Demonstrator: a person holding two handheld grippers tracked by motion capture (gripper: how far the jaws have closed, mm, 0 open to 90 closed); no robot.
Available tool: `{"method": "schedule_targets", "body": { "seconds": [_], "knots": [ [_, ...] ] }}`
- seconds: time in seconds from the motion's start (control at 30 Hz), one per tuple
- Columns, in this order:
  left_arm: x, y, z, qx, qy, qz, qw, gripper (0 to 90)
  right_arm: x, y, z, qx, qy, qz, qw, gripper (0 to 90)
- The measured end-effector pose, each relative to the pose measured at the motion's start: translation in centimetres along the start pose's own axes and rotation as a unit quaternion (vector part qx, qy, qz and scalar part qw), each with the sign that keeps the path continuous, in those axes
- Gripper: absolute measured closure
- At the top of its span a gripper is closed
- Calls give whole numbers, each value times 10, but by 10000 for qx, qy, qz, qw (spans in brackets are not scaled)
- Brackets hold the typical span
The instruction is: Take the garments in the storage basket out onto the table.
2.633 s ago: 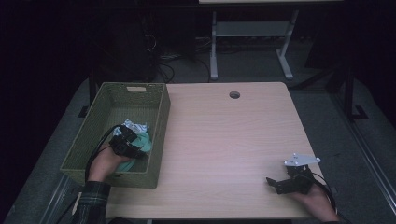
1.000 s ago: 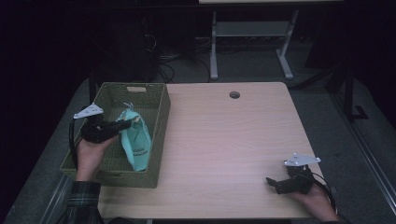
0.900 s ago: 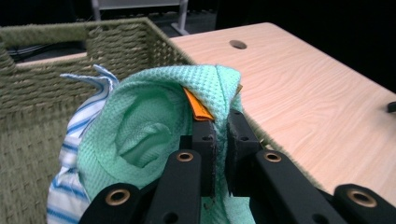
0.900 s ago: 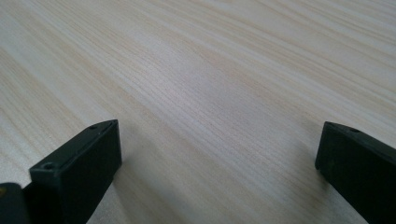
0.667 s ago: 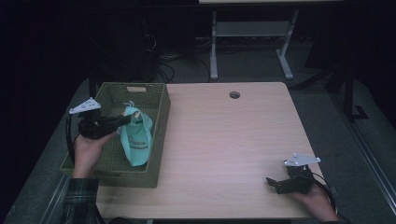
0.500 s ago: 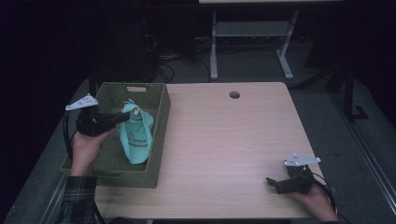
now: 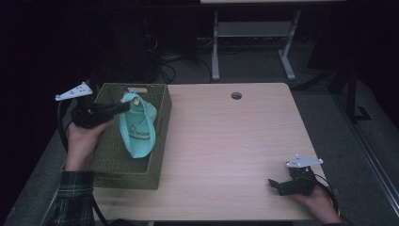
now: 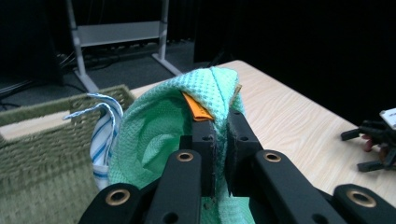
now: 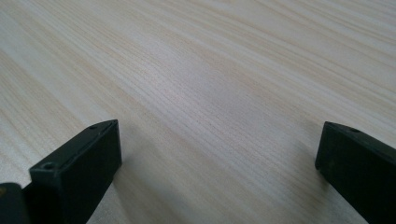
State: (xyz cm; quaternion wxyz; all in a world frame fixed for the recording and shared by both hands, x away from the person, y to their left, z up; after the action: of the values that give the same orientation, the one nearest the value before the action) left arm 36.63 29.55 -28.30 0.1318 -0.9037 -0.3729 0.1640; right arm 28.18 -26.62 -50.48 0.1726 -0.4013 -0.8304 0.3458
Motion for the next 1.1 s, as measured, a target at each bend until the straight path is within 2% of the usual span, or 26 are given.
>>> {"method": "schedule_targets", "body": {
  "seconds": [0.23, 0.4, 0.63, 0.8, 1.1],
  "knots": [
    [-11, 2, -12, -47, 85, 118, 9999, 838, 0, 0, 0, 1, 1, 0, 10000, 0],
    [-20, 3, -24, -162, 133, 284, 9994, 838, 0, 0, 0, 1, 2, -1, 10000, 0],
    [-36, 13, -40, -142, 299, 443, 9985, 838, 0, 0, 0, -4, -12, -1, 10000, 0],
    [-45, 21, -46, -144, 345, 580, 9976, 838, 0, 0, 0, 1, 1, 1, 10000, 0],
    [-59, 37, -48, -102, 362, 710, 9968, 838, -1, 1, -1, -16, -5, -6, 10000, 0]
  ]
}}
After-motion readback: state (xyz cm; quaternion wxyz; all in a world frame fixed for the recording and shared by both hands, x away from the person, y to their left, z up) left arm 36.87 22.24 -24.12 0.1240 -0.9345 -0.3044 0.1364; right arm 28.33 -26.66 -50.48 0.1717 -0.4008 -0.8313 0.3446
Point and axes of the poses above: each handheld gripper's, and its own axes: y roughly forward along the jaws, z roughly out of its underside, x roughly to its left, the point moved 3 cm from there along y, roughly forward along the jaws, and after that the axes turned 2 degrees about -y, right-handed, at the moved point
